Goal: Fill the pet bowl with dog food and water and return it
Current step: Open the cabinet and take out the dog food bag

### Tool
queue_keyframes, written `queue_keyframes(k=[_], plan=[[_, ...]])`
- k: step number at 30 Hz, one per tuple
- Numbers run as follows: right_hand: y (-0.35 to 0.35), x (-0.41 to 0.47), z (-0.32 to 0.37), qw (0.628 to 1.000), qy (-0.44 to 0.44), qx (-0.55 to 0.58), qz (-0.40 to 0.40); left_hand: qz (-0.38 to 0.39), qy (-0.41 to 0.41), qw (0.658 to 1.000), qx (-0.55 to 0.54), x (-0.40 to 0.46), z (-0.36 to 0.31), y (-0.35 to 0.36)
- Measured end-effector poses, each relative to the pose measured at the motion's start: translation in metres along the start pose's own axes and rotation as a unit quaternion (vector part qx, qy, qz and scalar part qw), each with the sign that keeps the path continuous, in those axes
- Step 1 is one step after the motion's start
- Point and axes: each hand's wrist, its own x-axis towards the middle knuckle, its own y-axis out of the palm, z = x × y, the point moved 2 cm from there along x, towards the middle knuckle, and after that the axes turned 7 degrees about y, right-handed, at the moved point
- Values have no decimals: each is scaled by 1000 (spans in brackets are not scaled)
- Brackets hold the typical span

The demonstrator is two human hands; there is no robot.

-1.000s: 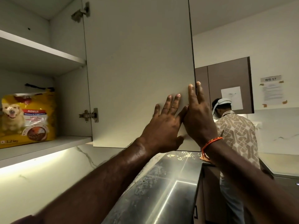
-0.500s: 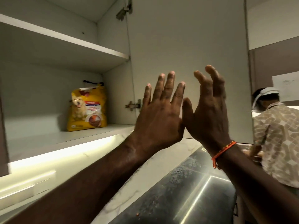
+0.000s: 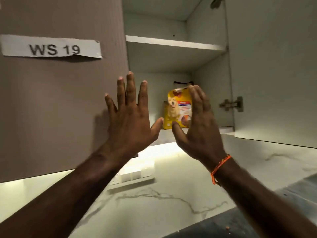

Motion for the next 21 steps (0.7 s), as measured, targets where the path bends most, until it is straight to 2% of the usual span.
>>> queue_keyframes(k=[7,11,17,21], plan=[[100,7,37,980,8,130,153,60,-83,990,95,-23,77,14],[136,5,60,914,53,314,250,86,-69,988,106,-26,89,18],[150,7,55,879,82,388,266,113,-78,982,126,-24,85,14],[140,6,57,880,77,383,269,144,-105,978,113,-21,75,6]])
